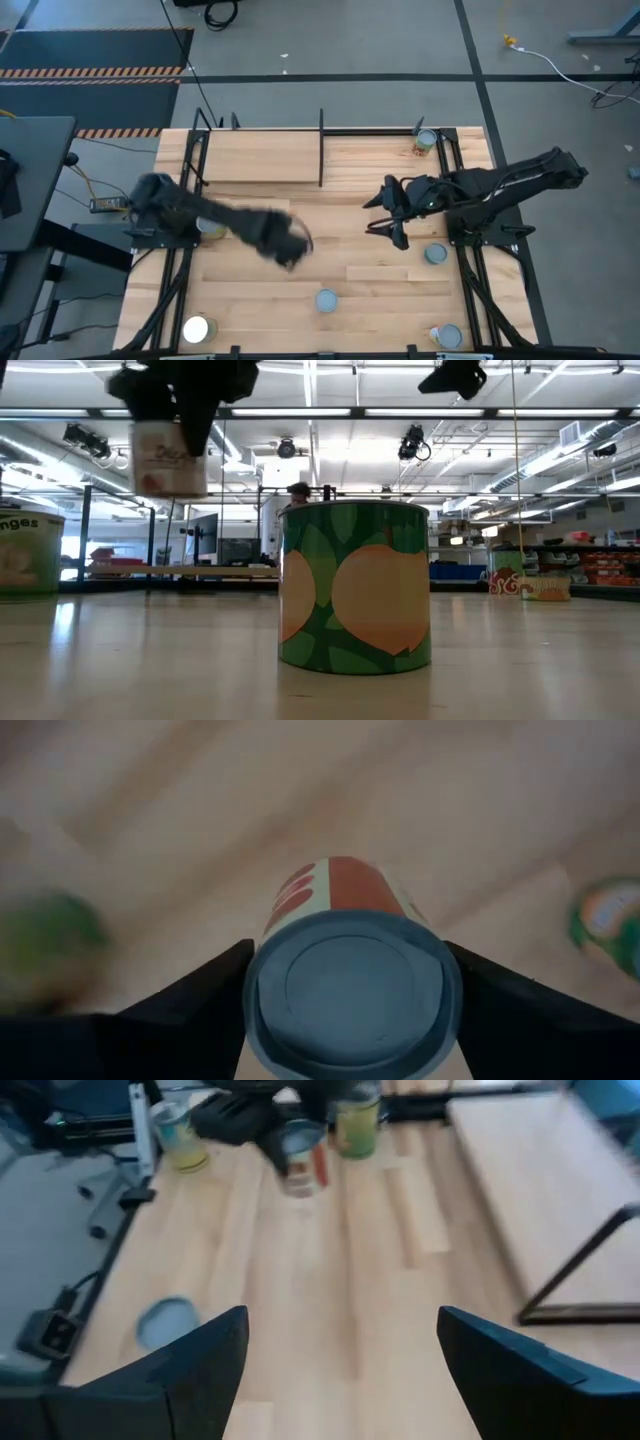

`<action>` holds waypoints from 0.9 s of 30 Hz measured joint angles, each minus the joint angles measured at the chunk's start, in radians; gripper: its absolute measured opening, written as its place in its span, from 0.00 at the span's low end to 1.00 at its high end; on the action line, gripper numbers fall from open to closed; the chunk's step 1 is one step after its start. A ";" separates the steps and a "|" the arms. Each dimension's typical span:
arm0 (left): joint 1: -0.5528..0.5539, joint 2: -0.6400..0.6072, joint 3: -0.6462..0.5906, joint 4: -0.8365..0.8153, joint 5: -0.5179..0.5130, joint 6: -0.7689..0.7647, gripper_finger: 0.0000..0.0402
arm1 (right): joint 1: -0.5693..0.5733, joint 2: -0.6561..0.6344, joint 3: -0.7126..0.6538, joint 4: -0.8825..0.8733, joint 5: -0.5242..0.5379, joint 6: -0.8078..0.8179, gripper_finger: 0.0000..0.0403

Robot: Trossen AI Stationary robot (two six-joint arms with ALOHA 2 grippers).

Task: Pick and place cans onto a shelf
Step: Put the canned diced tomatoes on the shelf

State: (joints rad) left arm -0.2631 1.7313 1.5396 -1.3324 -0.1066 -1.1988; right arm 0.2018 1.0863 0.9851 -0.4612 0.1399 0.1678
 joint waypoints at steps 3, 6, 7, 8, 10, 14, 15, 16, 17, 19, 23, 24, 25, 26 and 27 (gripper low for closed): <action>0.148 -0.070 0.000 -0.038 -0.006 0.203 0.70 | -0.018 0.000 0.032 -0.017 0.026 -0.034 0.81; 0.311 -0.108 0.000 -0.047 -0.004 0.428 0.70 | -0.047 0.000 0.034 -0.028 0.027 -0.029 0.81; 0.365 -0.112 0.000 -0.047 0.000 0.504 0.70 | -0.057 0.000 0.034 -0.037 0.027 -0.018 0.81; 0.420 -0.112 0.000 -0.048 0.009 0.585 0.70 | -0.068 0.001 0.034 -0.049 0.028 -0.009 0.81; 0.525 -0.110 0.000 -0.048 0.037 0.760 0.70 | -0.088 0.005 0.034 -0.080 0.044 0.001 0.81; 0.716 -0.071 -0.001 -0.004 0.050 1.065 0.70 | -0.127 0.009 0.034 -0.126 0.106 0.031 0.81; 0.757 -0.060 -0.001 0.011 0.052 1.132 0.70 | -0.138 0.009 0.034 -0.131 0.120 0.044 0.81; 0.800 -0.051 -0.001 0.028 0.051 1.197 0.70 | -0.151 0.009 0.034 -0.127 0.132 0.058 0.81; 0.838 -0.041 -0.001 0.042 0.051 1.251 0.70 | -0.163 0.009 0.034 -0.122 0.144 0.070 0.81; 0.900 -0.009 -0.001 0.064 0.050 1.335 0.70 | -0.188 0.009 0.034 -0.116 0.170 0.083 0.81; 0.954 0.055 -0.001 0.075 0.048 1.412 0.70 | -0.249 0.040 0.034 -0.097 0.202 0.085 0.81; 0.953 0.071 -0.001 0.079 0.049 1.428 0.70 | -0.264 0.055 0.034 -0.076 0.201 0.085 0.81; 0.950 0.086 -0.001 0.082 0.050 1.446 0.70 | -0.276 0.071 0.034 -0.047 0.198 0.085 0.81; 0.944 0.100 -0.001 0.085 0.049 1.454 0.70 | -0.290 0.090 0.034 -0.021 0.189 0.084 0.81; 0.937 0.112 -0.001 0.087 0.050 1.463 0.71 | -0.301 0.110 0.034 0.007 0.177 0.076 0.81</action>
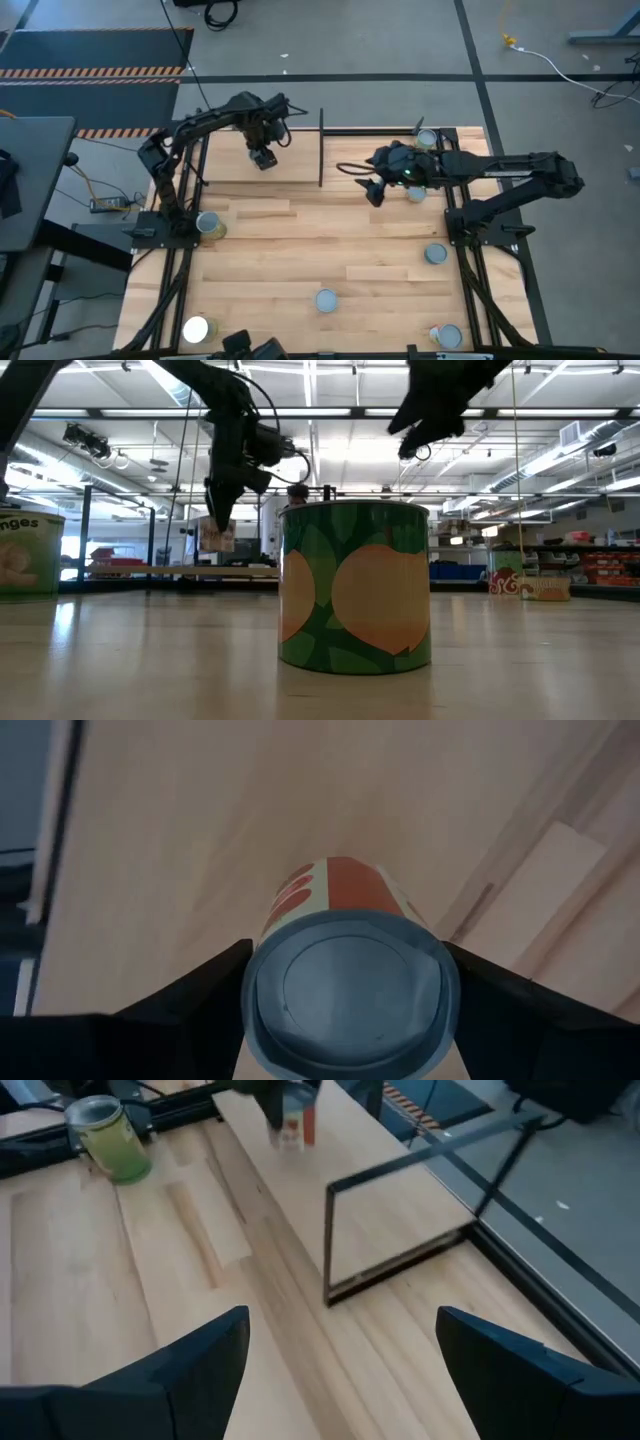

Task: Pick and place cans onto a shelf
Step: Put the canned diced tomatoes on the shelf

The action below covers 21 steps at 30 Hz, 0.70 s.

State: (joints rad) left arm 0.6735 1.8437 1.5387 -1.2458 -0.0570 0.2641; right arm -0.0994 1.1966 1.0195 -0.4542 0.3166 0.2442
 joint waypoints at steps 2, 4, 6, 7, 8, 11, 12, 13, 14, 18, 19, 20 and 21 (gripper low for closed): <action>-0.014 0.018 0.000 -0.004 0.000 0.008 0.71 | -0.018 0.040 0.000 0.063 -0.015 -0.015 0.81; -0.035 0.025 -0.002 -0.008 0.001 0.013 0.72 | -0.036 0.078 0.000 0.123 -0.024 -0.016 0.81; -0.049 0.025 -0.008 -0.003 0.000 0.031 0.72 | -0.049 0.115 0.000 0.189 -0.028 -0.017 0.81; -0.056 0.025 -0.011 -0.004 0.000 0.038 0.72 | -0.055 0.132 0.000 0.217 -0.027 -0.017 0.81; -0.061 0.025 -0.014 -0.006 0.000 0.053 0.72 | -0.060 0.147 0.000 0.249 -0.026 -0.018 0.81; -0.071 0.025 -0.027 -0.005 0.000 0.089 0.74 | -0.064 0.191 0.000 0.346 -0.034 -0.028 0.82; -0.071 0.025 -0.032 -0.003 -0.003 0.098 0.76 | -0.064 0.205 0.000 0.370 -0.043 -0.038 0.83; -0.070 0.025 -0.038 0.004 -0.021 0.108 0.77 | -0.064 0.215 0.000 0.393 -0.048 -0.043 0.84; -0.070 0.025 -0.041 0.008 -0.042 0.112 0.78 | -0.064 0.224 0.000 0.402 -0.050 -0.043 0.85; -0.063 0.025 -0.041 0.012 -0.078 0.114 0.84 | -0.058 0.245 0.000 0.415 -0.050 -0.034 0.88; -0.061 0.025 -0.041 0.010 -0.078 0.116 0.85 | -0.057 0.246 0.000 0.409 -0.053 -0.036 0.89; -0.058 0.025 -0.041 0.008 -0.078 0.120 0.86 | -0.056 0.248 0.000 0.413 -0.057 -0.038 0.90; -0.057 0.025 -0.042 0.008 -0.077 0.121 0.87 | -0.055 0.250 0.000 0.417 -0.057 -0.038 0.91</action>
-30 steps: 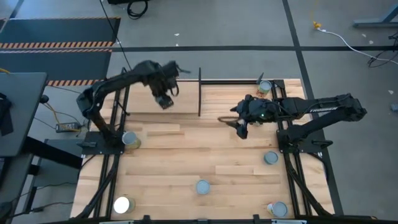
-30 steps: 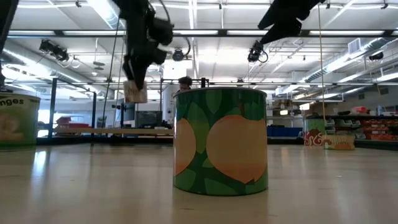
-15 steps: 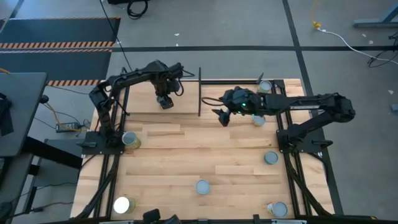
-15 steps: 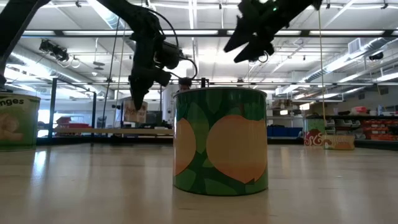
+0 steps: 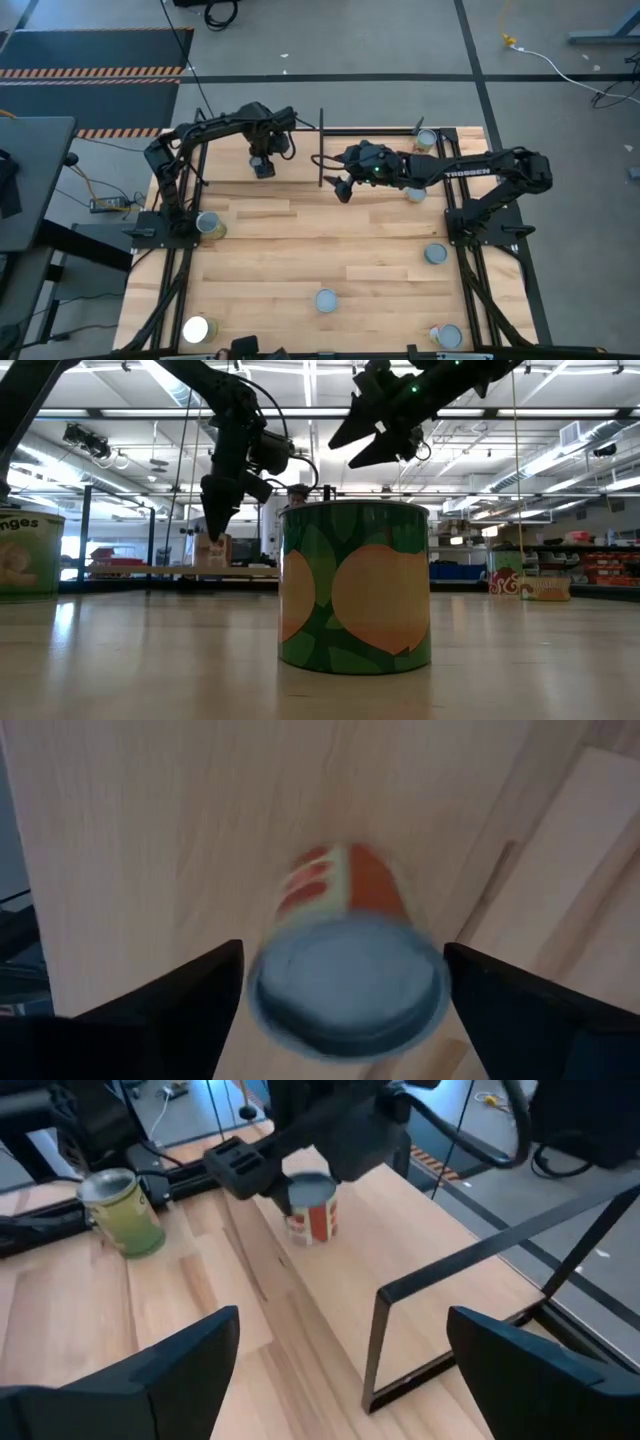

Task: Pick and place cans onto a shelf
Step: Put the canned diced tomatoes on the shelf

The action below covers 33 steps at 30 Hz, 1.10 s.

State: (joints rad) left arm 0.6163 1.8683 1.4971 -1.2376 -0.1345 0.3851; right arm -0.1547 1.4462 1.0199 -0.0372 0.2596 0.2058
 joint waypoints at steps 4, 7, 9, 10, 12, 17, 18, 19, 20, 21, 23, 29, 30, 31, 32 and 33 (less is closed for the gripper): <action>0.000 0.000 0.000 0.027 0.037 0.000 0.87 | 0.003 -0.006 -0.001 -0.015 0.000 0.005 0.91; -0.002 0.000 0.000 0.035 0.048 0.001 0.87 | 0.015 -0.011 -0.001 -0.027 0.008 0.032 0.91; -0.005 0.000 0.000 0.036 0.038 0.006 0.86 | 0.025 -0.012 -0.001 -0.036 0.008 0.046 0.90; -0.008 0.000 0.000 0.036 0.033 0.008 0.84 | 0.031 -0.012 -0.001 -0.036 0.008 0.050 0.90; -0.013 0.000 0.000 0.035 0.017 0.007 0.81 | 0.037 -0.012 0.000 -0.041 0.008 0.053 0.90; -0.025 0.000 0.000 0.030 -0.013 -0.008 0.68 | 0.043 -0.008 -0.001 -0.055 0.009 0.053 0.90; -0.026 -0.001 0.000 0.030 -0.012 -0.011 0.66 | 0.043 -0.008 -0.001 -0.054 0.009 0.053 0.90; -0.028 -0.001 0.000 0.031 -0.012 -0.012 0.64 | 0.043 -0.008 -0.001 -0.054 0.009 0.053 0.90; -0.031 -0.002 0.000 0.034 -0.012 -0.013 0.63 | 0.043 -0.008 -0.001 -0.056 0.009 0.053 0.90; -0.032 -0.002 0.001 0.035 -0.014 -0.014 0.62 | 0.043 -0.008 -0.001 -0.058 0.009 0.054 0.90; -0.032 -0.002 0.001 0.030 -0.026 -0.011 0.62 | 0.044 -0.008 -0.001 -0.057 0.008 0.054 0.90; -0.007 -0.002 0.000 -0.073 -0.041 -0.015 0.63 | 0.043 -0.008 -0.001 -0.074 0.003 0.054 0.90; -0.002 -0.002 0.000 -0.078 -0.042 -0.015 0.62 | 0.043 -0.008 -0.001 -0.077 0.002 0.054 0.90; 0.004 -0.002 0.000 -0.077 -0.042 -0.015 0.62 | 0.043 -0.008 -0.001 -0.079 0.002 0.056 0.90; 0.010 -0.002 0.000 -0.076 -0.042 -0.015 0.62 | 0.043 -0.008 0.000 -0.081 0.002 0.060 0.90; 0.014 -0.002 0.000 -0.075 -0.043 -0.015 0.62 | 0.043 -0.008 0.000 -0.084 0.001 0.064 0.90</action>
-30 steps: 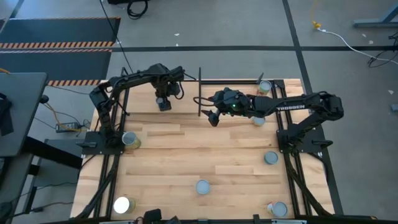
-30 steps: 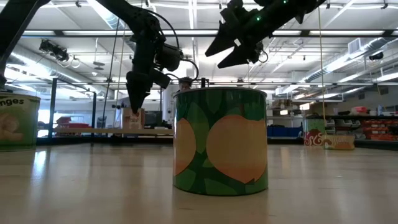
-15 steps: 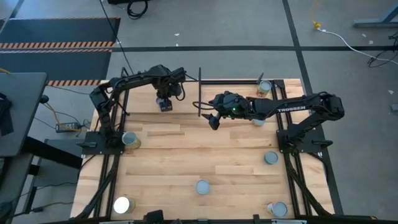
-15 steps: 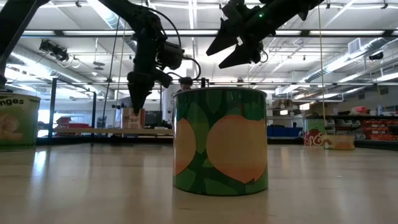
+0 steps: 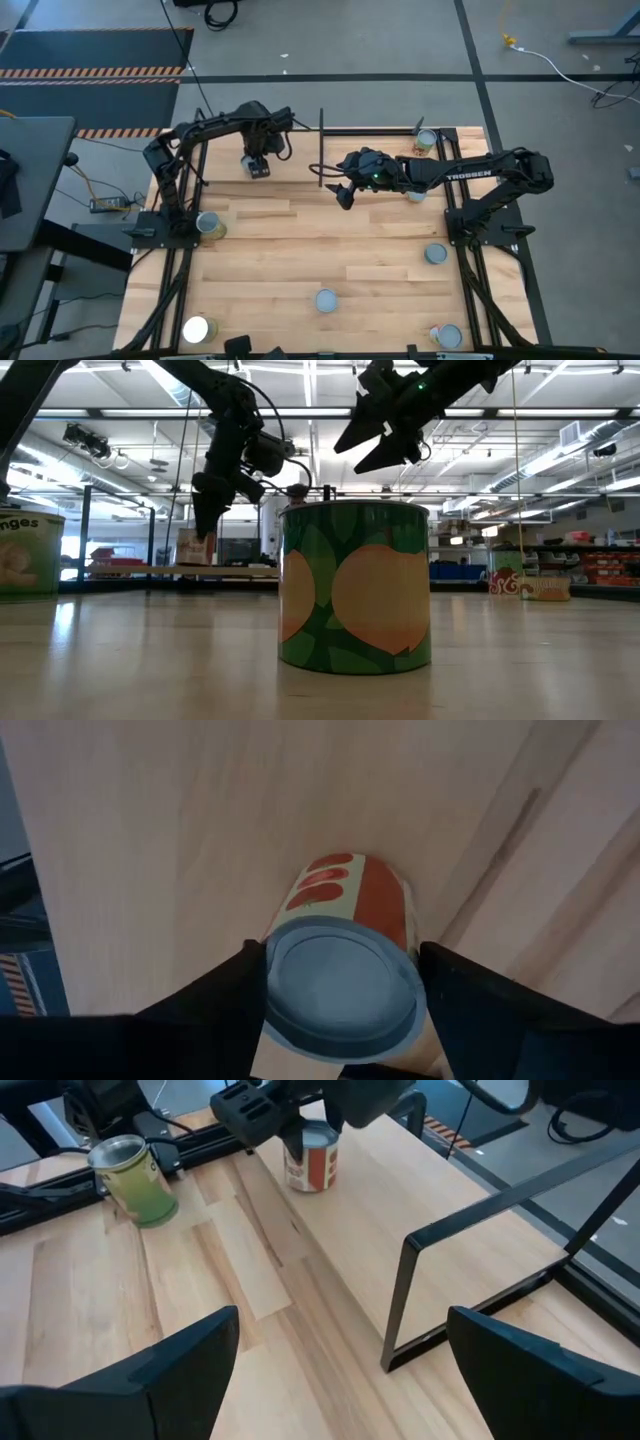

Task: Pick and place cans onto a shelf
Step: Put the canned diced tomatoes on the shelf

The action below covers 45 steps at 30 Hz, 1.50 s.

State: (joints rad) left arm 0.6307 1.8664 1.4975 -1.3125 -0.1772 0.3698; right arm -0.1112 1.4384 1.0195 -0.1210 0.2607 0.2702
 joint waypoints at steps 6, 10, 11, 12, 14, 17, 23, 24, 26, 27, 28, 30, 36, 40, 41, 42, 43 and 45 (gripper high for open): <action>0.019 0.000 0.000 0.007 -0.003 0.004 0.64 | 0.000 0.000 0.000 -0.009 0.004 0.023 0.90; 0.018 0.000 0.000 0.030 0.014 -0.011 0.68 | 0.000 0.000 0.000 -0.008 0.006 0.023 0.90; 0.016 0.000 0.000 0.038 0.023 -0.012 0.69 | 0.000 0.000 0.000 -0.008 0.006 0.023 0.90; 0.013 0.000 0.000 0.045 0.029 -0.012 0.70 | 0.000 0.000 0.000 -0.008 0.007 0.023 0.90; 0.005 0.000 0.000 0.058 0.032 -0.005 0.74 | 0.000 0.000 0.000 -0.008 0.006 0.023 0.90; -0.002 0.001 0.000 0.058 0.039 0.011 0.77 | 0.000 0.000 0.000 -0.008 0.007 0.027 0.90; -0.002 0.002 0.000 0.043 -0.005 0.011 0.78 | 0.000 0.000 0.000 -0.008 0.007 0.027 0.90; -0.001 0.002 0.000 0.038 -0.012 0.012 0.78 | 0.000 0.000 0.000 -0.008 0.007 0.027 0.90; -0.001 0.002 0.000 0.030 -0.019 0.016 0.78 | 0.000 0.000 0.000 -0.008 0.007 0.027 0.90; -0.002 0.002 0.000 0.030 -0.022 0.016 0.78 | 0.000 0.000 0.000 -0.008 0.007 0.027 0.90; -0.002 0.002 0.000 0.029 -0.023 0.016 0.78 | 0.000 0.000 0.000 -0.008 0.007 0.027 0.90; -0.003 0.002 0.000 0.028 -0.023 0.016 0.78 | 0.000 0.000 0.000 -0.008 0.007 0.027 0.90; -0.006 -0.013 0.000 0.028 -0.033 0.012 0.78 | 0.000 0.000 0.000 -0.008 0.007 0.026 0.90; -0.007 -0.042 0.000 0.031 -0.037 0.011 0.78 | 0.000 0.000 0.000 -0.008 0.007 0.025 0.90; -0.007 -0.048 0.000 0.031 -0.037 0.010 0.78 | 0.000 0.000 0.000 -0.008 0.006 0.025 0.90; -0.007 -0.057 0.000 0.032 -0.038 0.009 0.78 | 0.000 0.000 0.000 -0.008 0.003 0.024 0.90; -0.007 -0.067 0.000 0.032 -0.039 0.009 0.78 | 0.000 0.000 0.000 -0.008 0.002 0.023 0.90; -0.006 -0.084 0.000 0.032 -0.037 0.005 0.78 | 0.000 0.000 0.000 -0.008 0.001 0.022 0.90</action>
State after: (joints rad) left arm 0.6243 1.7823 1.4979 -1.2804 -0.2137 0.3745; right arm -0.1112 1.4384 1.0191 -0.1287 0.2615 0.2923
